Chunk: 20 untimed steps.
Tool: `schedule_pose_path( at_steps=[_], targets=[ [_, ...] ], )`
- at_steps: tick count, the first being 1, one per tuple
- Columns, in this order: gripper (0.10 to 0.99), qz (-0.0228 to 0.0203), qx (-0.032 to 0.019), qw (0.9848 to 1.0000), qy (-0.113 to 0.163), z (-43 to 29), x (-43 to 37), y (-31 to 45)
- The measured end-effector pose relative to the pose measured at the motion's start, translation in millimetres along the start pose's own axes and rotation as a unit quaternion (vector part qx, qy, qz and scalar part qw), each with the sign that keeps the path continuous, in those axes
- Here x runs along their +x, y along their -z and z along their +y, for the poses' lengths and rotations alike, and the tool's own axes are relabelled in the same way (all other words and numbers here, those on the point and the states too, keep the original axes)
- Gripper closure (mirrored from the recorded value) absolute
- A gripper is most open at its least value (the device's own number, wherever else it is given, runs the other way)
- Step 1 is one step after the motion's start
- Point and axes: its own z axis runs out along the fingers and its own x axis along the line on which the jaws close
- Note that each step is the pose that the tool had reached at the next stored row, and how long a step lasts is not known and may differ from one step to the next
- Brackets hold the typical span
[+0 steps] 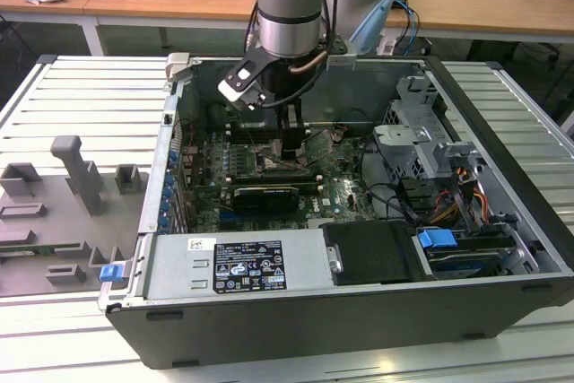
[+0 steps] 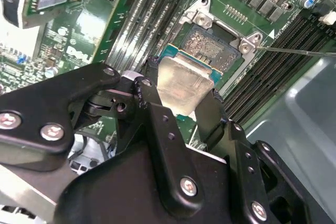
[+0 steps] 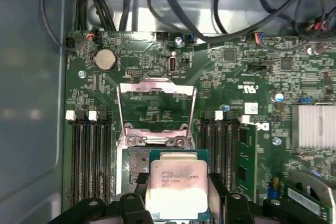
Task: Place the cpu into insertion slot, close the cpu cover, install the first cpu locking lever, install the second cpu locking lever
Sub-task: 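Place the cpu into insertion slot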
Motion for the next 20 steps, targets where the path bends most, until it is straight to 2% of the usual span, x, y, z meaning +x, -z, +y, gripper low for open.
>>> schedule_pose_path(
  at_steps=[4,8,9,14,20],
  targets=[
    [0.561,0.0003,-0.0002,1.0,0.005,-3.6,8.3,-8.4],
    [0.561,0.0003,-0.0004,1.0,0.007,-10.5,10.8,-15.1],
    [0.561,0.0003,-0.0005,1.0,0.007,-12.1,12.4,-19.4],
    [0.561,0.0021,-0.0005,1.0,0.003,-12.3,14.6,-28.3],
    [0.561,0.0017,-0.0002,0.9999,-0.011,-11.0,15.4,-32.9]
  ],
)
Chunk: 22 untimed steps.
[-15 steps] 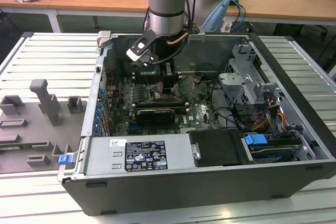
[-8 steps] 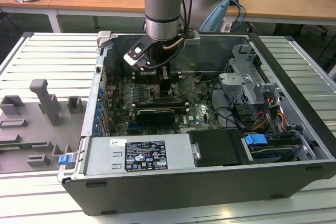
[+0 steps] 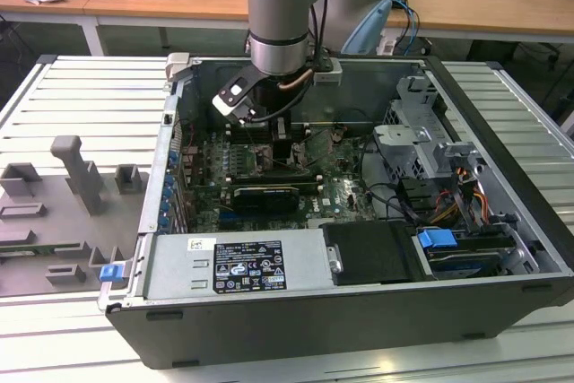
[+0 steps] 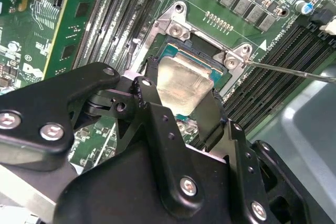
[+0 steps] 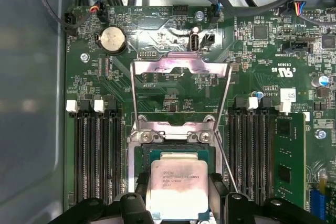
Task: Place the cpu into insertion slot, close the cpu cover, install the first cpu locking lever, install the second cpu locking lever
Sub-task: 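Place the cpu into insertion slot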
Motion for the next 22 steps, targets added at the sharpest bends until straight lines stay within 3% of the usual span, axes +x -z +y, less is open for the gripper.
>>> schedule_pose_path(
  at_steps=[11,13,14,17,22],
  targets=[
    [0.561,0.0,0.0,1.0,0.0,-0.1,1.1,-3.7],
    [0.545,-0.0001,0.0001,1.0,0.0,-0.2,1.1,-3.7],
    [0.482,0.0,0.0,1.0,0.0,-0.2,1.1,-3.9],
    [0.482,0.0001,0.0,1.0,0.0,-0.1,1.1,-3.9],
    [0.494,-0.0004,0.0,1.0,0.0,0.2,1.0,3.5]
  ],
)
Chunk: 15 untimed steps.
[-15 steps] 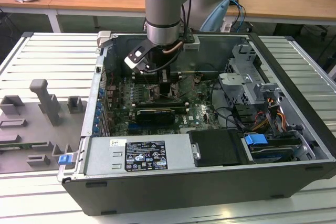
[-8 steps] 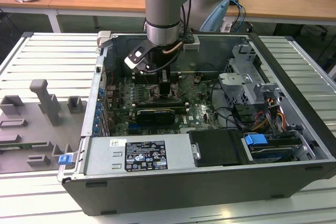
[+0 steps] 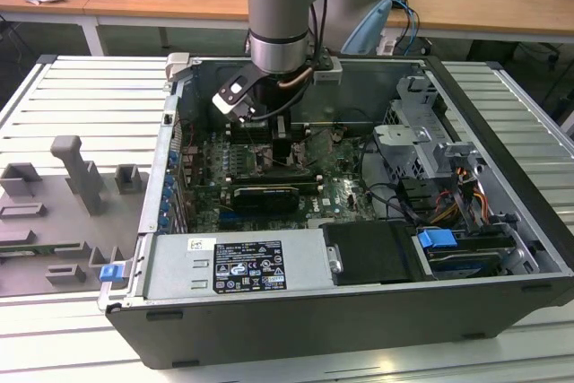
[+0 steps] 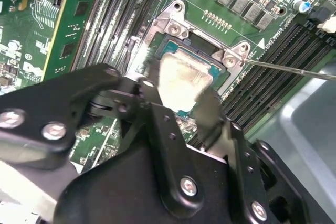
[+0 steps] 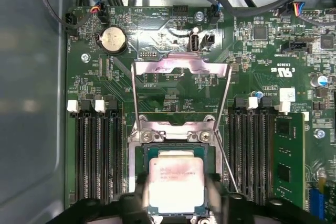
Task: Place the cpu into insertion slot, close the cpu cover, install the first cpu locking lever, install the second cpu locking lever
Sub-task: 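Place the cpu into insertion slot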
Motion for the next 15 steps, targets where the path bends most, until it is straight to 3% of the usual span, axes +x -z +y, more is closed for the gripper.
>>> schedule_pose_path(
  at_steps=[2,3,4,7,8,9,15],
  targets=[
    [0.686,-0.0004,-0.0001,1.0,0.0,0.0,0.0,0.2],
    [0.745,-0.0005,-0.0001,1.0,0.0,0.0,0.0,0.2],
    [0.745,-0.0007,0.0,1.0,0.0,0.0,0.0,0.6],
    [0.925,-0.0015,0.0,1.0,0.0,0.1,0.0,1.5],
    [0.925,-0.0018,0.0,1.0,0.0,0.1,0.0,1.7],
    [0.98,-0.0021,-0.0001,1.0,0.0,0.1,-0.1,1.8],
    [0.98,-0.0055,0.0,1.0,0.0,0.1,-0.1,2.4]
  ],
)
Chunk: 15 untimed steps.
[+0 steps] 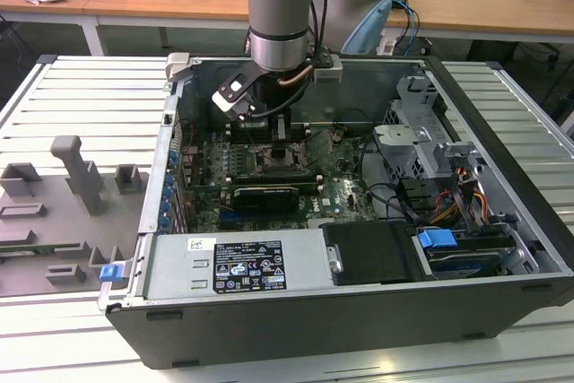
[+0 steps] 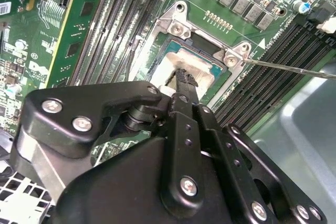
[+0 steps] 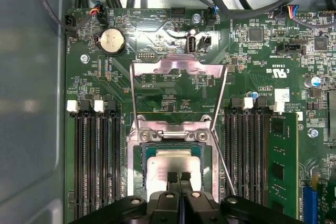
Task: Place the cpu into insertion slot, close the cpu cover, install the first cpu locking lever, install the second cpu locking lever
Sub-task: 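Place the cpu into insertion slot, then close the cpu cover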
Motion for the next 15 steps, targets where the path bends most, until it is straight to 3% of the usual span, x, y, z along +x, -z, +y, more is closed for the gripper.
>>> schedule_pose_path(
  at_steps=[3,13,15],
  targets=[
    [0.98,-0.0019,0.0,1.0,0.0,0.0,0.0,0.2],
    [0.98,-0.0026,0.0,1.0,0.0,0.1,0.0,1.1],
    [0.98,-0.0026,0.0002,1.0,0.0,4.2,0.0,0.9]
  ],
)
